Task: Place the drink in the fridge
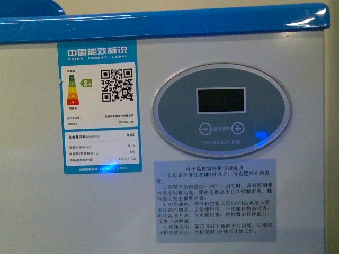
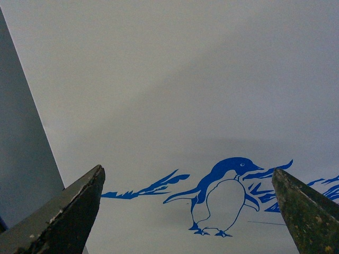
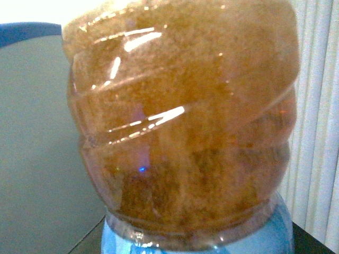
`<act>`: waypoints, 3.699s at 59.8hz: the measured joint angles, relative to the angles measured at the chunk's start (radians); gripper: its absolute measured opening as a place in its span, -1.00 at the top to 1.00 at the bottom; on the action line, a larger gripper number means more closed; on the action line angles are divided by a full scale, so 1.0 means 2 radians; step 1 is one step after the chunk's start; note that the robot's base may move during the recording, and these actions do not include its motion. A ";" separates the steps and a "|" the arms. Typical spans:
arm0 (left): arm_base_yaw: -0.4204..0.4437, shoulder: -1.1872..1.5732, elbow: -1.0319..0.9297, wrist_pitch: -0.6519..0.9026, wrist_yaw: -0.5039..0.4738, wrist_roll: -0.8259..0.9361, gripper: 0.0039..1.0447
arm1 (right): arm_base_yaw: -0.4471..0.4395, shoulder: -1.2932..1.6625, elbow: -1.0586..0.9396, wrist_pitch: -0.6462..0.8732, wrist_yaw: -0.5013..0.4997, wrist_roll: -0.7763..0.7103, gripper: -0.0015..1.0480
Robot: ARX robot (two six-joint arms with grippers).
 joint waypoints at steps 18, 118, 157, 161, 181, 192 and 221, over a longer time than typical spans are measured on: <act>0.000 0.000 0.000 0.000 0.000 0.000 -0.85 | 0.000 0.000 -0.001 0.000 0.000 0.000 0.24; 0.043 0.143 0.035 0.052 0.067 -0.120 -0.85 | 0.000 0.000 -0.001 0.000 0.000 0.000 0.24; 0.093 0.689 0.244 0.267 0.406 0.393 -0.85 | 0.000 0.000 -0.001 0.000 0.000 0.000 0.24; 0.093 0.705 0.268 0.228 0.418 0.437 -0.85 | 0.000 0.000 -0.001 0.000 0.000 0.000 0.24; 0.074 0.744 0.330 0.128 0.432 0.509 -0.85 | 0.000 0.000 -0.001 0.000 0.000 0.000 0.24; 0.058 0.775 0.353 0.125 0.417 0.522 -0.85 | 0.000 0.000 -0.001 0.000 0.000 0.000 0.24; 0.021 0.882 0.489 0.166 0.363 0.513 -0.85 | 0.000 0.000 -0.001 0.000 0.000 0.000 0.24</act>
